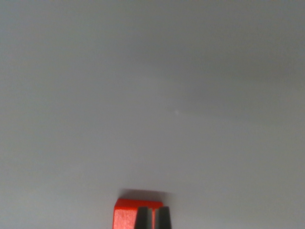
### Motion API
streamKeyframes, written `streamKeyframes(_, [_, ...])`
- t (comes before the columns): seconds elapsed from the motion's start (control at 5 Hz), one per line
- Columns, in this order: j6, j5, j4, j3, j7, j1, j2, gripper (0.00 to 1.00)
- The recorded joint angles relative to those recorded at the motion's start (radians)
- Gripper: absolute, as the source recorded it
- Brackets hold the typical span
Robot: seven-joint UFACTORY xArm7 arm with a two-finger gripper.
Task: Reach red block
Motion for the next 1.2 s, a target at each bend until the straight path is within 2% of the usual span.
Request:
streamKeyframes(0.2, [-0.044, 0.0033, -0.039, 0.003, 0.000, 0.0020, 0.005, 0.00])
streamKeyframes(0.4, [-0.044, 0.0033, -0.039, 0.003, 0.000, 0.0020, 0.005, 0.00])
streamKeyframes(0.6, [-0.088, 0.0067, -0.080, 0.005, 0.000, 0.0040, 0.010, 0.00])
streamKeyframes(0.8, [-0.088, 0.0067, -0.080, 0.005, 0.000, 0.0040, 0.010, 0.00])
streamKeyframes(1.0, [-0.132, 0.0100, -0.120, 0.008, 0.001, 0.0060, 0.016, 0.00])
streamKeyframes(1.2, [-0.132, 0.0100, -0.120, 0.008, 0.001, 0.0060, 0.016, 0.00])
